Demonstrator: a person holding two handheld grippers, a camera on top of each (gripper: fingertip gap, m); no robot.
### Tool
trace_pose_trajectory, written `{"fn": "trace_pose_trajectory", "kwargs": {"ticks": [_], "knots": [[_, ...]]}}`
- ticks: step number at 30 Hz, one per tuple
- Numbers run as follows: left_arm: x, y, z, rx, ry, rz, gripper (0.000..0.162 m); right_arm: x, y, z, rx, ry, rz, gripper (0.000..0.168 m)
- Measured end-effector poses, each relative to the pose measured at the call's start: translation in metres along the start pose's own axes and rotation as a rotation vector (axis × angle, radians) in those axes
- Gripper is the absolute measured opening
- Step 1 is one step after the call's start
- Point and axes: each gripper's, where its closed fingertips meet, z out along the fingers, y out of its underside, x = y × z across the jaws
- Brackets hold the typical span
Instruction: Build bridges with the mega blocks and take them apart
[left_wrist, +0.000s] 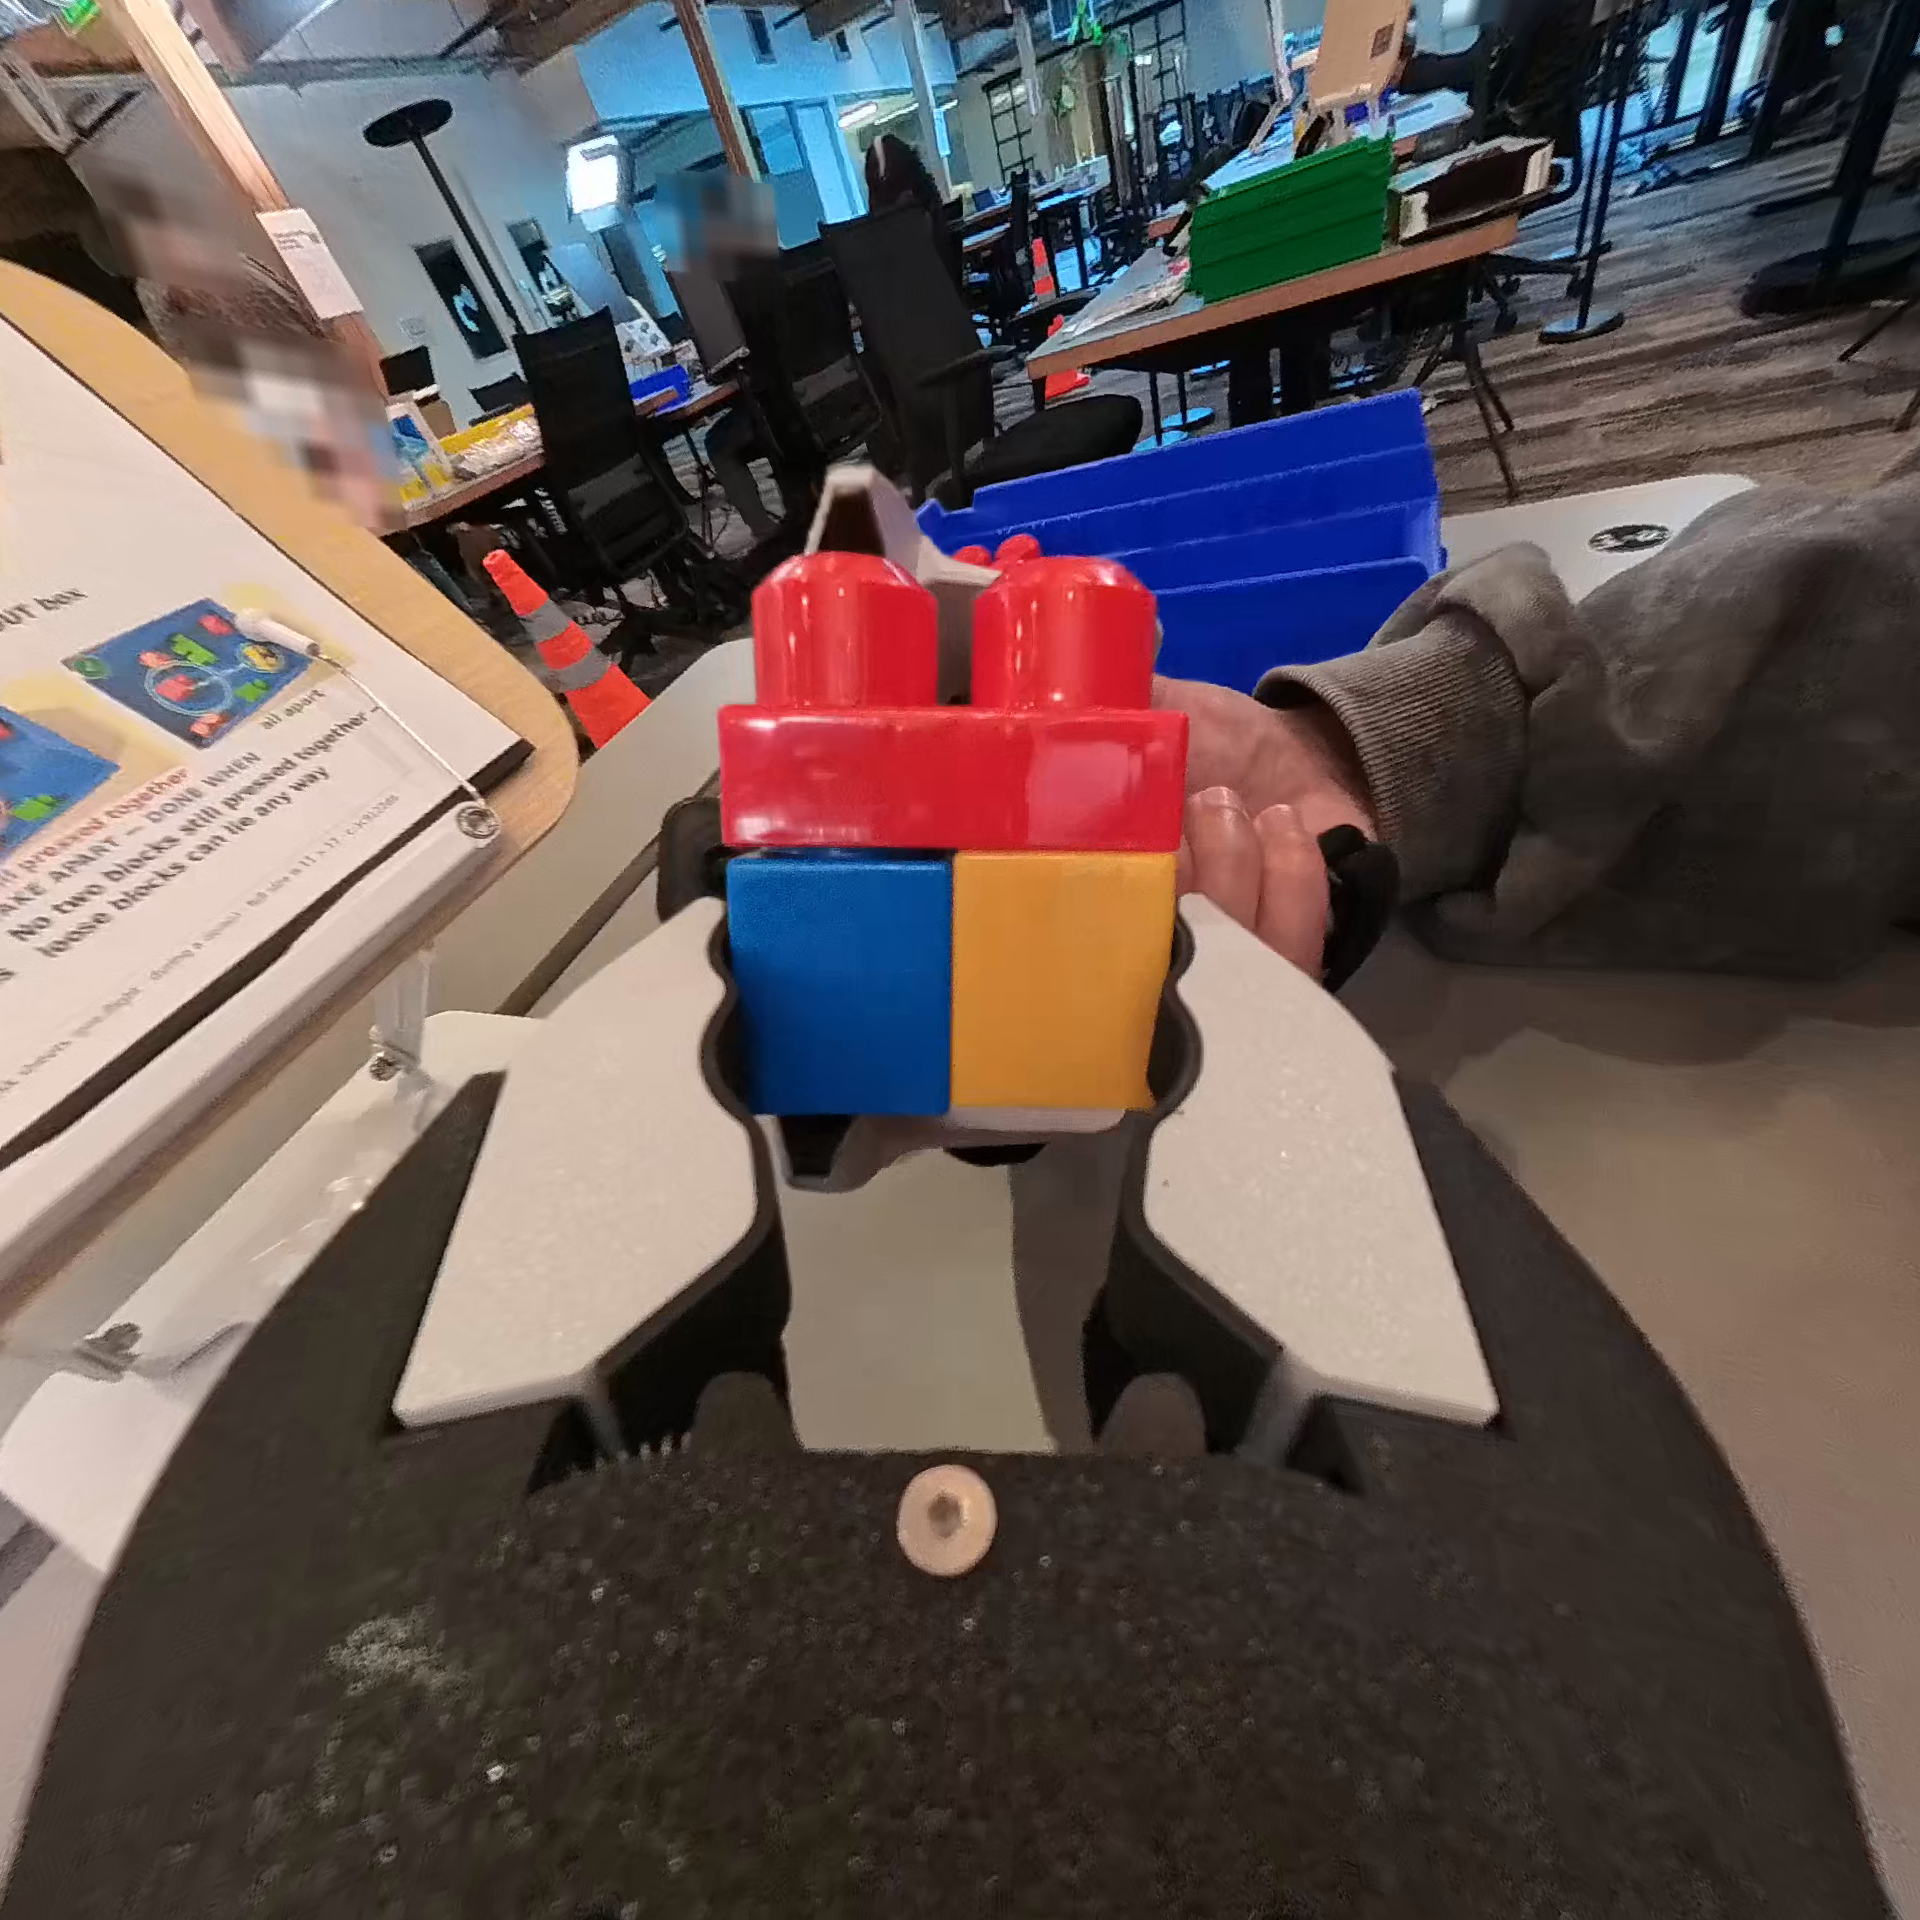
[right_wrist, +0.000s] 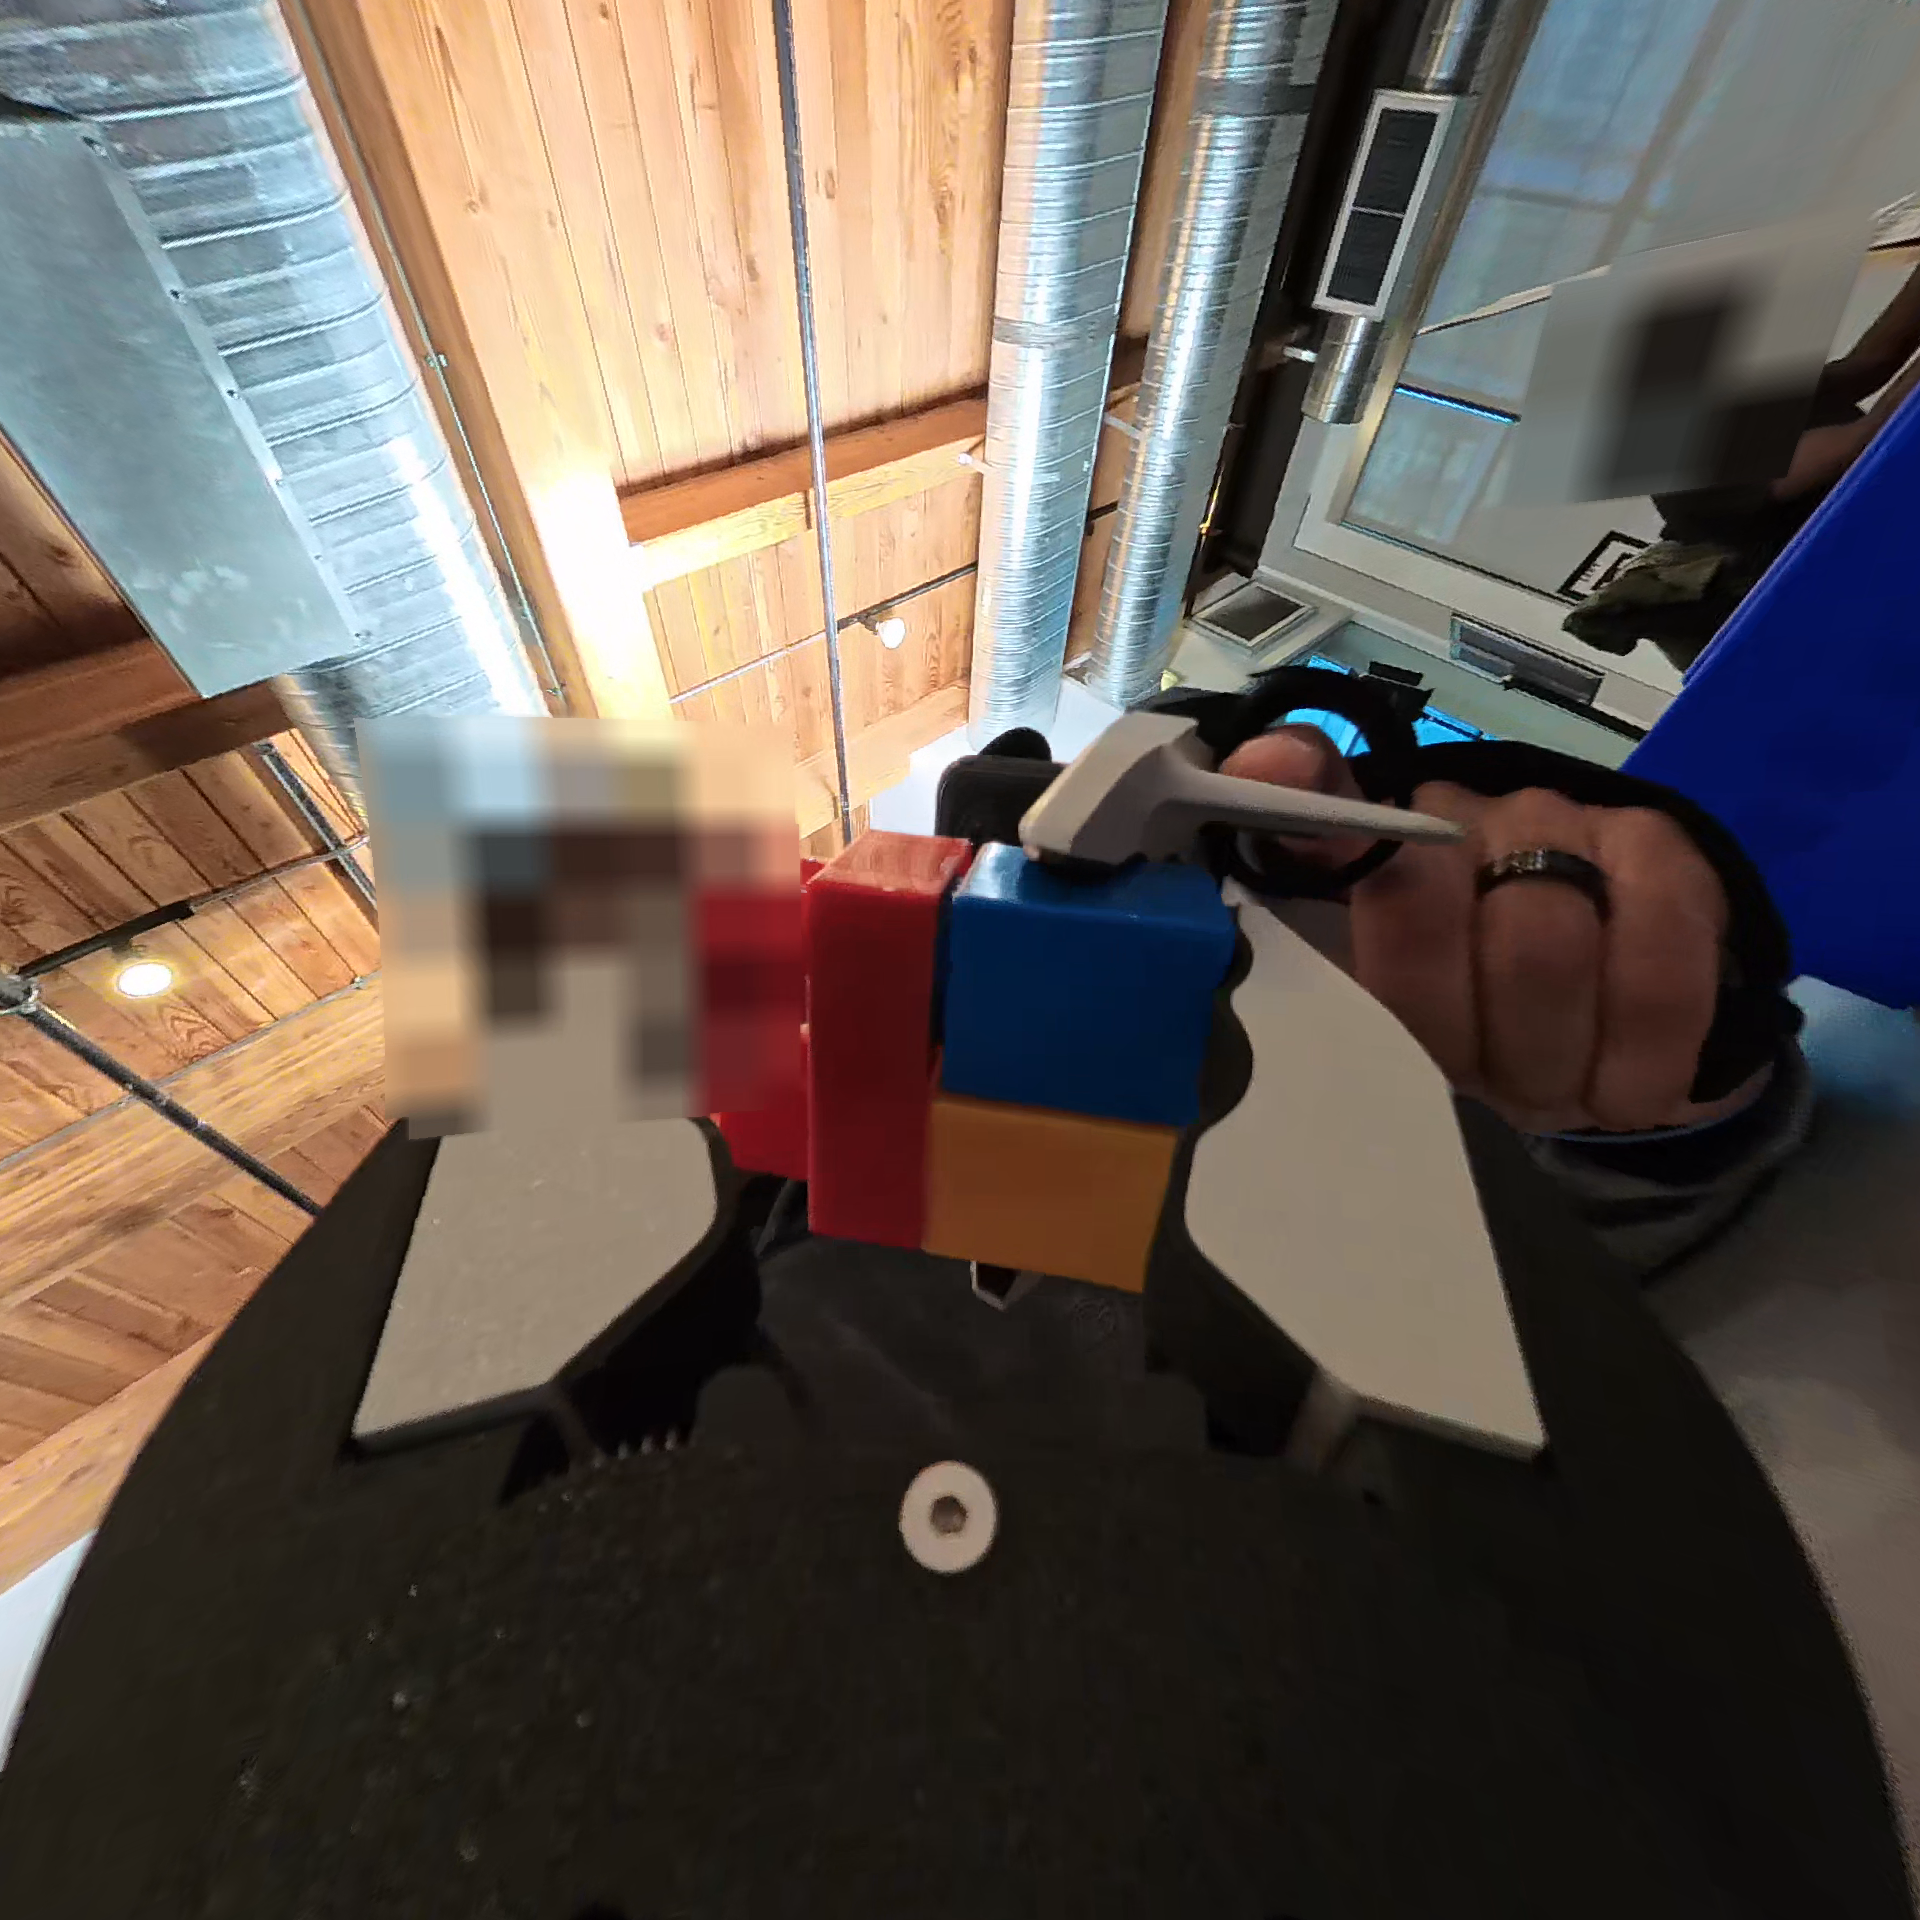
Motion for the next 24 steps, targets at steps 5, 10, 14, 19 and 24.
{"fn": "trace_pose_trajectory", "kwargs": {"ticks": [5,10,14,19,24], "knots": [[0.003,0.007,0.004,-0.024,-0.015,0.015,0.075,0.003,0.002,-0.006,-0.003,0.031,-0.021,0.091],[0.000,0.014,0.005,-0.033,-0.022,-0.001,0.075,0.009,-0.001,-0.010,0.018,0.054,-0.030,0.089],[0.000,0.014,0.005,-0.034,-0.024,0.005,0.075,0.009,0.000,-0.009,0.016,0.061,-0.051,0.089],[0.000,0.014,0.004,-0.043,-0.025,0.010,0.075,0.009,0.001,-0.009,0.019,0.037,-0.030,0.088],[0.001,0.017,0.004,-0.046,-0.019,0.004,0.075,0.011,0.001,-0.010,0.025,0.033,-0.023,0.088]]}}
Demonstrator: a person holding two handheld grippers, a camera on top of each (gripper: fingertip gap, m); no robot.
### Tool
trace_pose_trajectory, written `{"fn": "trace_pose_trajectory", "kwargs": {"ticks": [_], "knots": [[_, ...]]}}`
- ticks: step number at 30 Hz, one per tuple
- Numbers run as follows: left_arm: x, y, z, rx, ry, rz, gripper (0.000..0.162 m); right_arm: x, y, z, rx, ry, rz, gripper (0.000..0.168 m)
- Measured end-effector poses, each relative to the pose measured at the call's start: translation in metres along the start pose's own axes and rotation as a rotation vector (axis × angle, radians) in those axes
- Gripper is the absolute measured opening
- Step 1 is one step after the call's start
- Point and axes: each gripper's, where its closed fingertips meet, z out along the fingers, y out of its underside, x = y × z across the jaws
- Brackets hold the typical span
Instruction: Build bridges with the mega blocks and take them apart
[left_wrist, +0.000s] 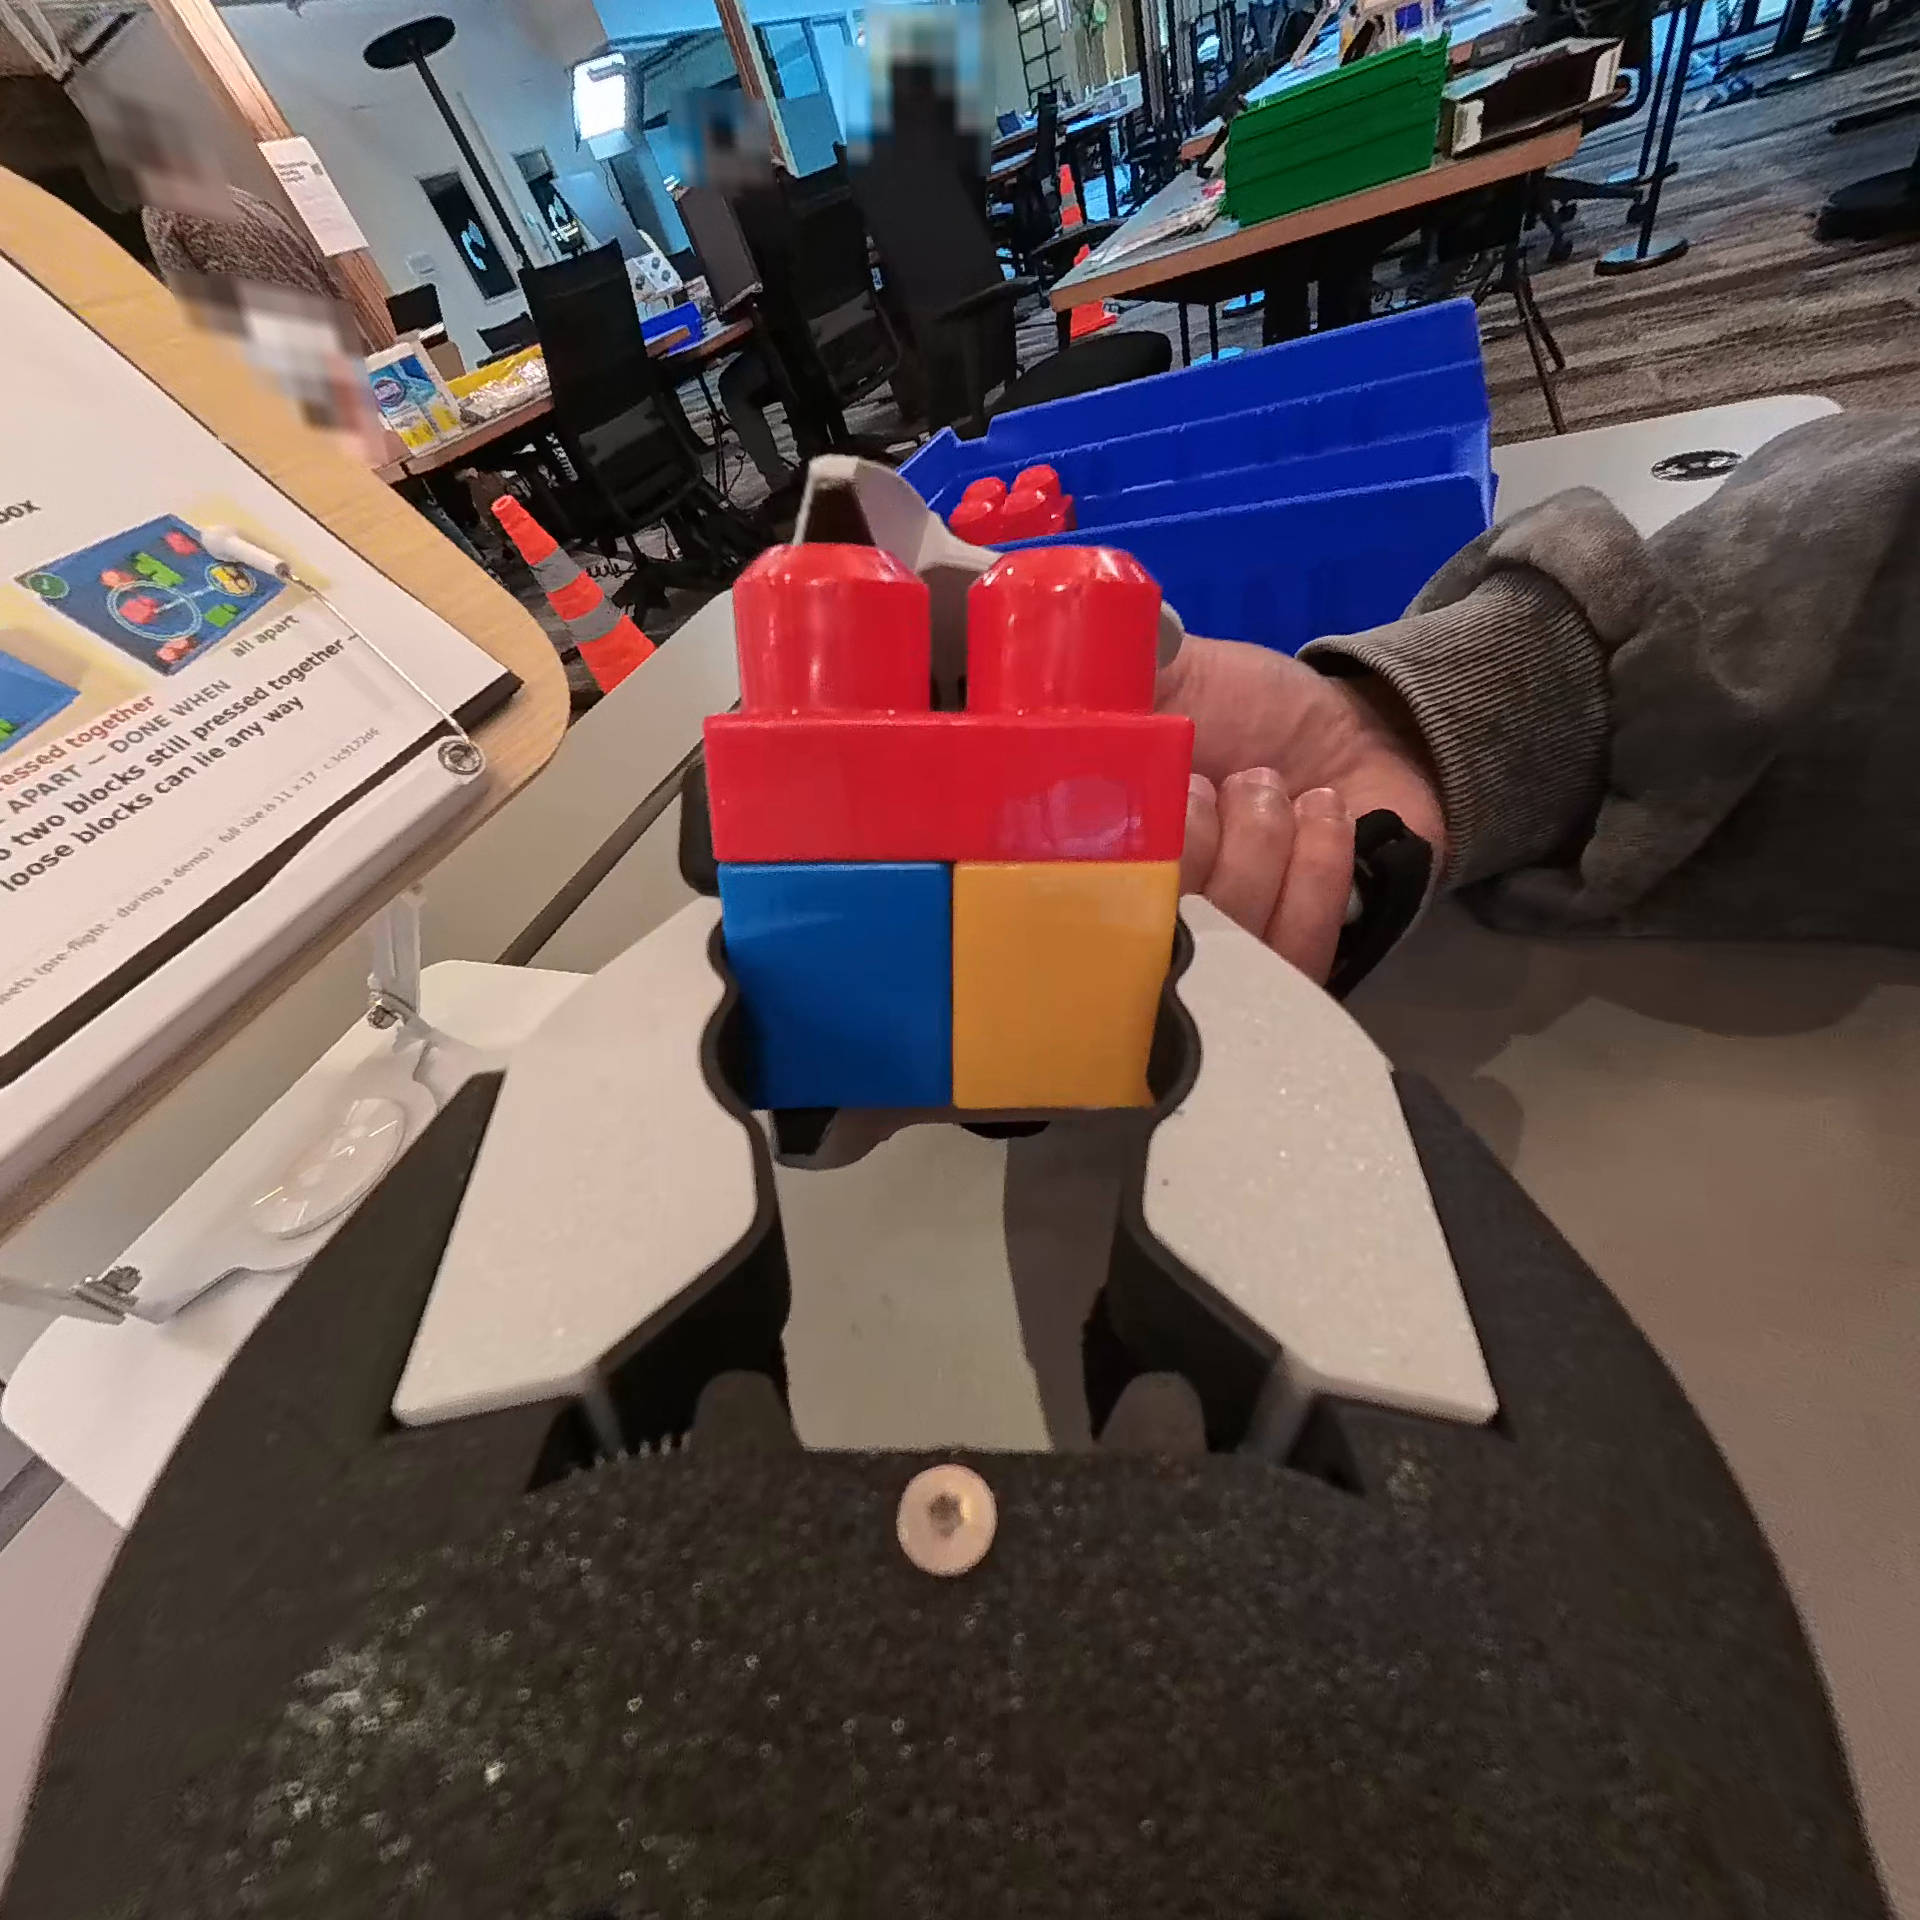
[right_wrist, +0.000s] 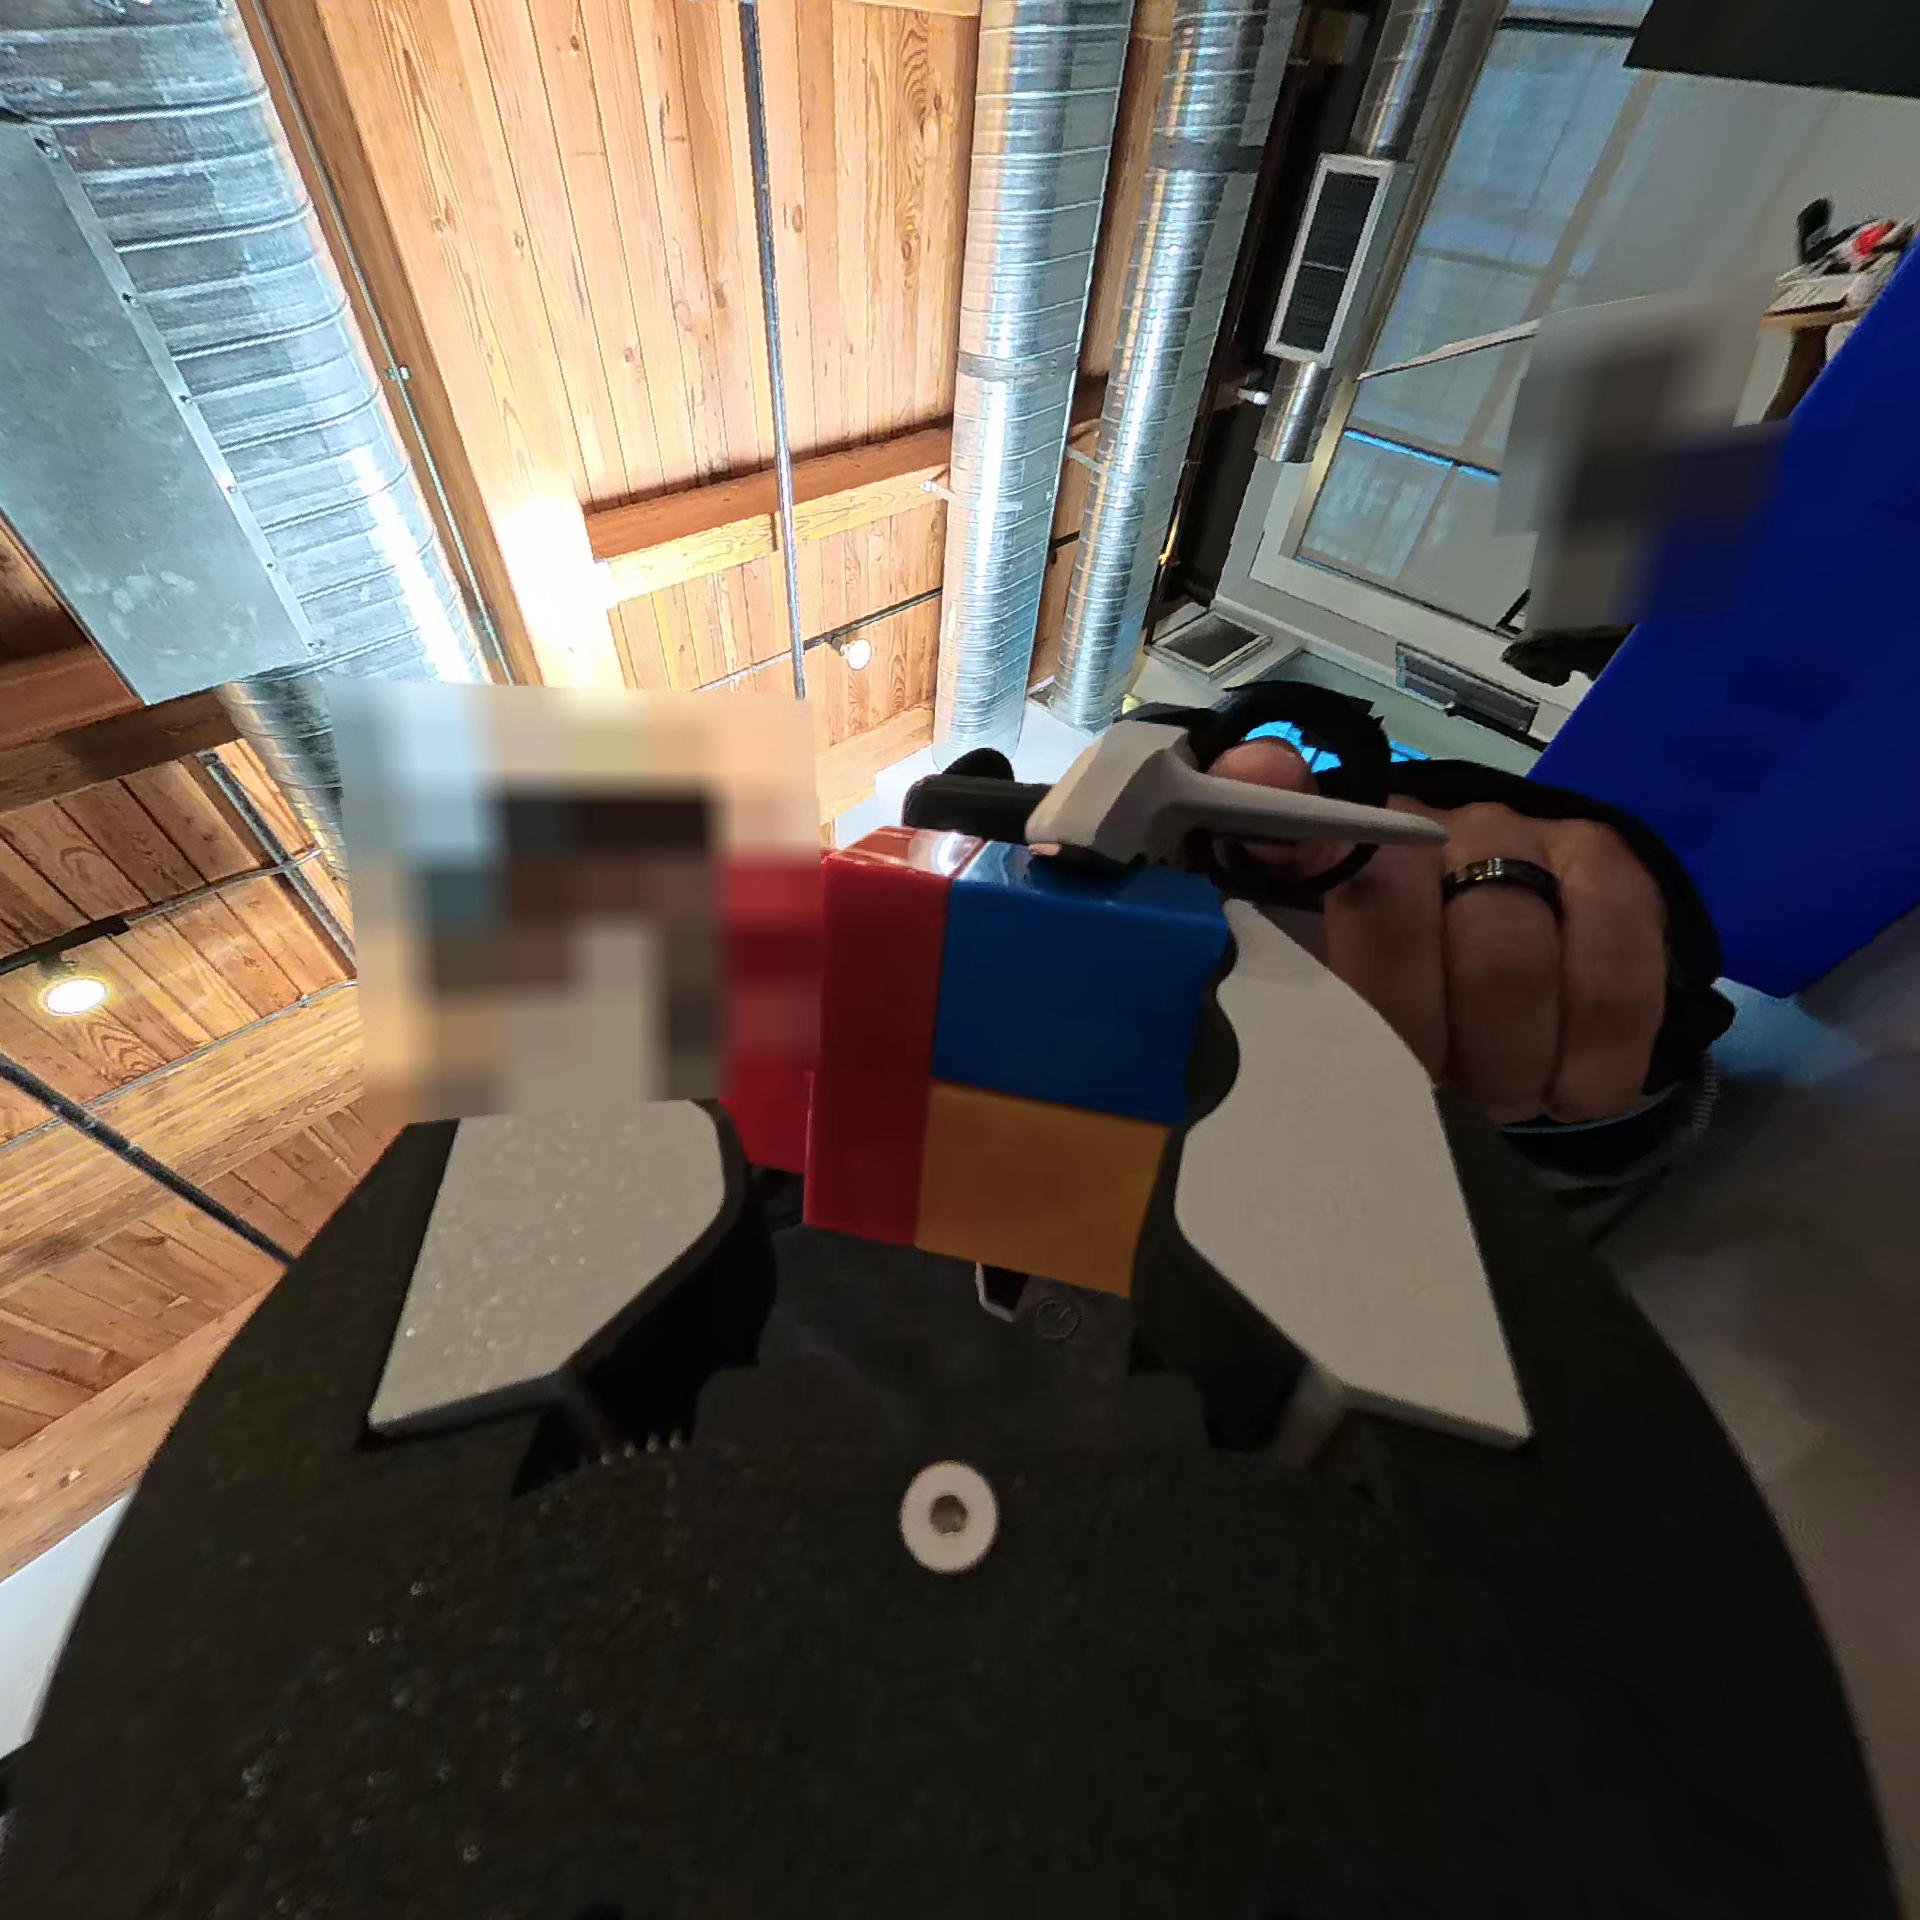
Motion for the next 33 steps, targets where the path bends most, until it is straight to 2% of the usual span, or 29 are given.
{"fn": "trace_pose_trajectory", "kwargs": {"ticks": [11,15,22,33], "knots": [[-0.002,0.001,-0.004,-0.008,-0.025,0.024,0.075,0.004,-0.002,0.003,0.051,0.020,-0.003,0.091],[-0.009,-0.001,-0.009,0.015,-0.056,0.018,0.075,0.010,0.006,0.003,0.026,0.075,-0.001,0.113],[-0.005,0.013,-0.003,-0.057,-0.047,0.055,0.075,0.014,0.026,0.007,-0.090,0.117,0.037,0.107],[-0.007,0.012,-0.002,-0.036,-0.068,0.059,0.075,0.012,0.022,0.005,-0.085,0.073,0.058,0.100]]}}
